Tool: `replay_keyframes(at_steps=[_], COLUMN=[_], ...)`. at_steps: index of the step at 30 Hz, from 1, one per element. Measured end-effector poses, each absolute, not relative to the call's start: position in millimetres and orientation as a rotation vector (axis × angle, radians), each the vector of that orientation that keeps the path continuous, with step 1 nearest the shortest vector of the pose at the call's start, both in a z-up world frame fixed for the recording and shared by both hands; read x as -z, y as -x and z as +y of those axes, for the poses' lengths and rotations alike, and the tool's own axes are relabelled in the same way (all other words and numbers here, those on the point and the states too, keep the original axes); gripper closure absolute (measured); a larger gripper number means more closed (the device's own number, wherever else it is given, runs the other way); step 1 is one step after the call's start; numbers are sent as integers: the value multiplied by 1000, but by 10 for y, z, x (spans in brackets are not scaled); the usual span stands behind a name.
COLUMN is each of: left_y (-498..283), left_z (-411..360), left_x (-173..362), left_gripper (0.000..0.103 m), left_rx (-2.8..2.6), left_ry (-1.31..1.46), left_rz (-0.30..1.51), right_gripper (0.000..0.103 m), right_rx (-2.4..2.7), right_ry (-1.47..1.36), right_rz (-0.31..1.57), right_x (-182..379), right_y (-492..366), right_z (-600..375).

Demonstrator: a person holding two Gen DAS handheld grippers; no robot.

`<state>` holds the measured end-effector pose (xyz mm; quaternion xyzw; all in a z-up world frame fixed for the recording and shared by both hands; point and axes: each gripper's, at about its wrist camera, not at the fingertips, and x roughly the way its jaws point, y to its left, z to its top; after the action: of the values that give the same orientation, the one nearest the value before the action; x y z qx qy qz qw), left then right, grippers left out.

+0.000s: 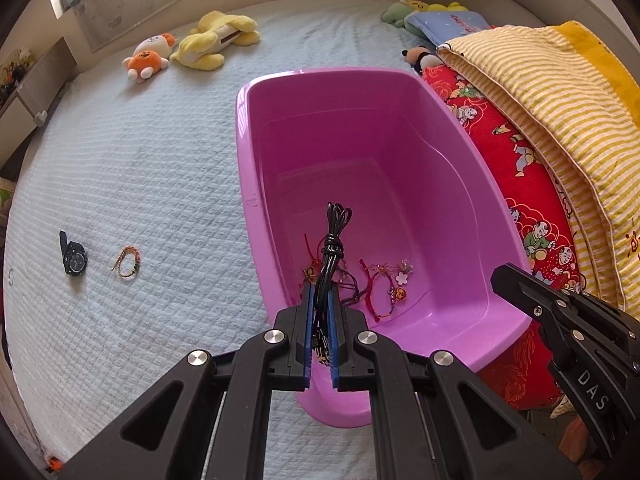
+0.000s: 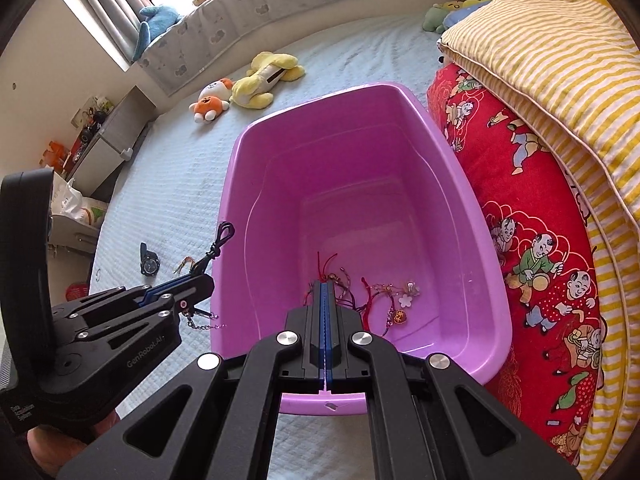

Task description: Organize jewelry

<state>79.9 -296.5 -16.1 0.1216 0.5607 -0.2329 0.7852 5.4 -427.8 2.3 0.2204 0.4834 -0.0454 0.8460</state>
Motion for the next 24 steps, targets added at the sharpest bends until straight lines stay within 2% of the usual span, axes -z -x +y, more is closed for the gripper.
replay_keyframes(at_steps=[7, 9, 12, 13, 14, 15, 17, 24], left_y=[-829, -842, -851, -855, -857, -858, -869, -842], left_z=[-3119, -3130, -3121, -3113, -3097, -3084, -3083, -3036], left_x=[296, 303, 260, 235, 202, 171, 149, 118], left_gripper=[93, 84, 51, 29, 21, 21, 21, 21], left_rx=[481, 464, 440, 430, 419, 415, 408, 375], left_ry=[-294, -302, -310, -308, -300, -290, -290, -303], left_rz=[1254, 1255, 1228, 1215, 1198, 1186, 1191, 1187], right_gripper=[103, 103, 102, 102, 97, 82, 67, 66], right_rx=[87, 87, 86, 86, 88, 87, 84, 72], right_ry=[-479, -490, -497, -498, -499, -506, -522, -499], right_rz=[1041, 1045, 1046, 1049, 1053, 1058, 1052, 1048], right_x=[37, 52, 54, 58, 64, 72, 70, 30], right_y=[-86, -85, -89, -93, -98, -101, -92, -97], right_z=[-4410, -4445, -4487, -4498, -4509, -4526, -4554, -4555])
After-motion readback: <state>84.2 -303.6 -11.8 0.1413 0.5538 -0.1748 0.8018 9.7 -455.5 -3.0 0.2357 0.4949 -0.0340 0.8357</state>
